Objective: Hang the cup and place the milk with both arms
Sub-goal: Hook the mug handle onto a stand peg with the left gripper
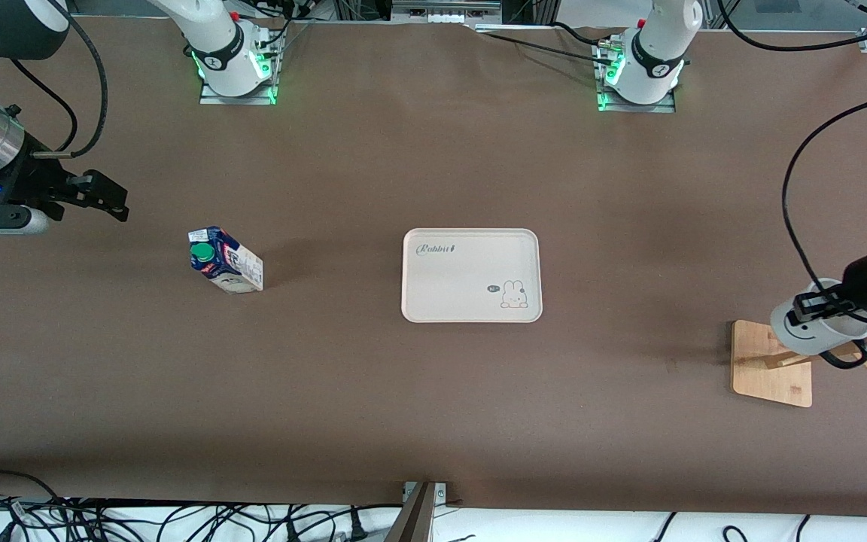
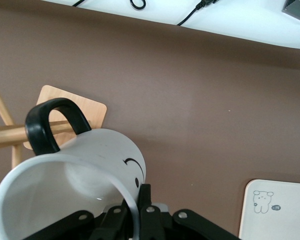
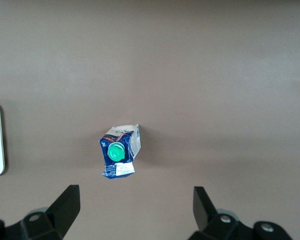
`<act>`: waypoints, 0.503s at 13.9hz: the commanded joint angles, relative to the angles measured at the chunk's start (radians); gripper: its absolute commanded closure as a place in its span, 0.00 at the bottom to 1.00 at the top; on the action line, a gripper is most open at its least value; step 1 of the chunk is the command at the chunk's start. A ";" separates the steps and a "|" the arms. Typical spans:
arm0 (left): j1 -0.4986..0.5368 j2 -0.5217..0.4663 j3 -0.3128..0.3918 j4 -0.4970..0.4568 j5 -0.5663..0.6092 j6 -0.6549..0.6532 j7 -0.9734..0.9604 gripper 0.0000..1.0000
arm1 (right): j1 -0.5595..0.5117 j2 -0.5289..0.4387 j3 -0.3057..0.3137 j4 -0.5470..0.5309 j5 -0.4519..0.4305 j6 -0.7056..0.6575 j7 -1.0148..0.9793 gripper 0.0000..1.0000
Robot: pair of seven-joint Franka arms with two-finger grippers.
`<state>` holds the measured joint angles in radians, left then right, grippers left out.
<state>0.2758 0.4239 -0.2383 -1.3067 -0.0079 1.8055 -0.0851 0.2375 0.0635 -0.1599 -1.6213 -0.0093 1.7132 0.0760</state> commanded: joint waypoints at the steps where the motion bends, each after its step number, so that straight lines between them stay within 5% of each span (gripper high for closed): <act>1: 0.037 -0.008 -0.009 -0.008 -0.050 -0.008 0.073 1.00 | 0.000 0.009 0.003 0.021 -0.003 -0.006 0.011 0.00; 7: 0.083 0.001 -0.010 -0.009 -0.050 -0.006 0.145 1.00 | 0.002 0.009 0.005 0.021 -0.003 -0.006 0.011 0.00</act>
<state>0.3365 0.4267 -0.2388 -1.3105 -0.0372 1.8023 0.0180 0.2379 0.0635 -0.1586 -1.6213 -0.0093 1.7132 0.0760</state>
